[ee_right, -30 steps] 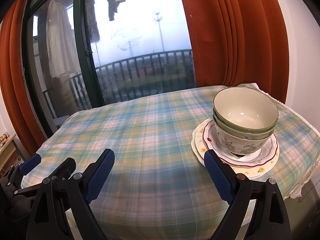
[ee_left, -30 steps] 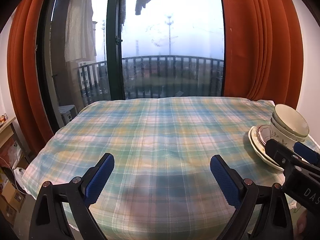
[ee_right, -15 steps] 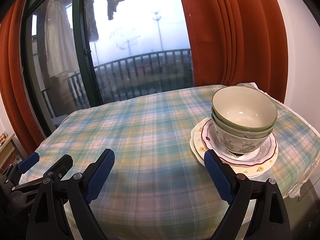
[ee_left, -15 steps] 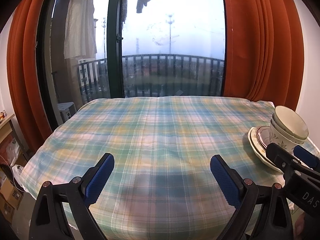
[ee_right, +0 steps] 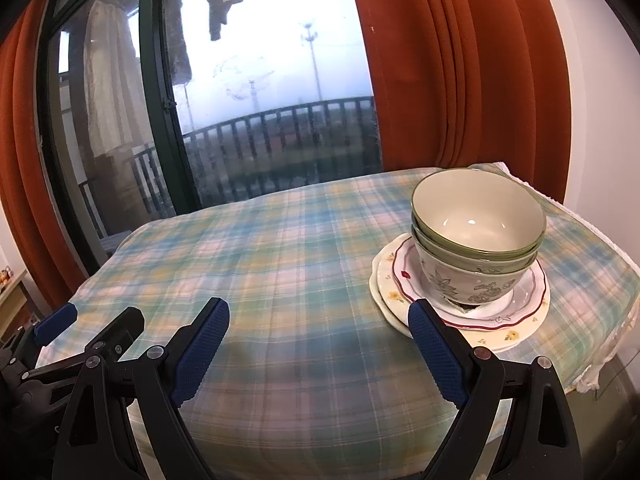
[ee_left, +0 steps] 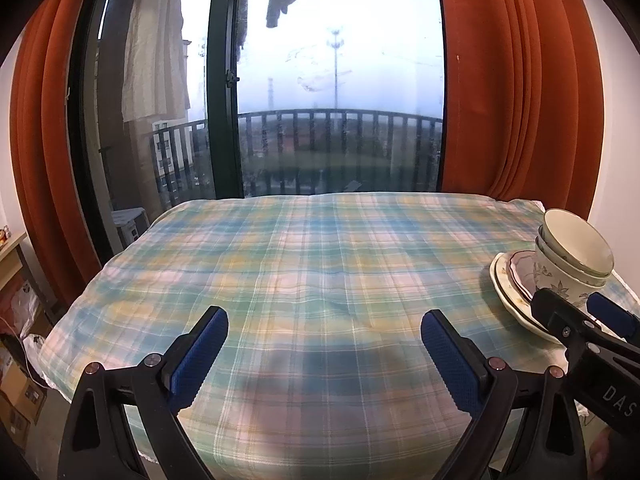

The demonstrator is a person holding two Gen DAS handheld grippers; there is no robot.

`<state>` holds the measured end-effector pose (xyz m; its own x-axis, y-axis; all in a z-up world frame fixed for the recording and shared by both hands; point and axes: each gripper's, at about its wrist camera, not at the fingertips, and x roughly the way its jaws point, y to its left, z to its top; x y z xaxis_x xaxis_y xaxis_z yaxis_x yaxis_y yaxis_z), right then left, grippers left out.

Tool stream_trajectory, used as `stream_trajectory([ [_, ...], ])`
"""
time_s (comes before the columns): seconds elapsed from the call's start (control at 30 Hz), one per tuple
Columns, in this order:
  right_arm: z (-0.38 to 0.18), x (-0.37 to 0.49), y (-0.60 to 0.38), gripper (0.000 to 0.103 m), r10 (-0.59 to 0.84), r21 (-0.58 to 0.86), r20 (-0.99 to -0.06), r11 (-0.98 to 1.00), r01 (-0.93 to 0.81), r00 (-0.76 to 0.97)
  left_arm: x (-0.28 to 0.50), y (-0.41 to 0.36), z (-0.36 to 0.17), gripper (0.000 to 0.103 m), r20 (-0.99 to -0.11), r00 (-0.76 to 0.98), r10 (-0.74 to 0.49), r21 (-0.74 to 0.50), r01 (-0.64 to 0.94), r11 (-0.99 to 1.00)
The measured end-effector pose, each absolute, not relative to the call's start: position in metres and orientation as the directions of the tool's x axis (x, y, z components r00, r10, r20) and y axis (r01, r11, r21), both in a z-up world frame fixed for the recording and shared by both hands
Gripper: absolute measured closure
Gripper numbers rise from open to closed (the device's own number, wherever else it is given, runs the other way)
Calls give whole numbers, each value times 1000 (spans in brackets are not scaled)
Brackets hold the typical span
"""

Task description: Organize plates and bowls

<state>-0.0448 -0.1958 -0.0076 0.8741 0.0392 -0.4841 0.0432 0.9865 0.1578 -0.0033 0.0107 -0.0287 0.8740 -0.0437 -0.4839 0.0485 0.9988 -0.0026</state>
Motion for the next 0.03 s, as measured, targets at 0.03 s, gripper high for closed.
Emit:
stream_trajectory([
  [0.03,-8,-45,-197,10,38,159,-484,986,46,874,-3,10,-29,5,-483,874,-42,-2,47,999],
])
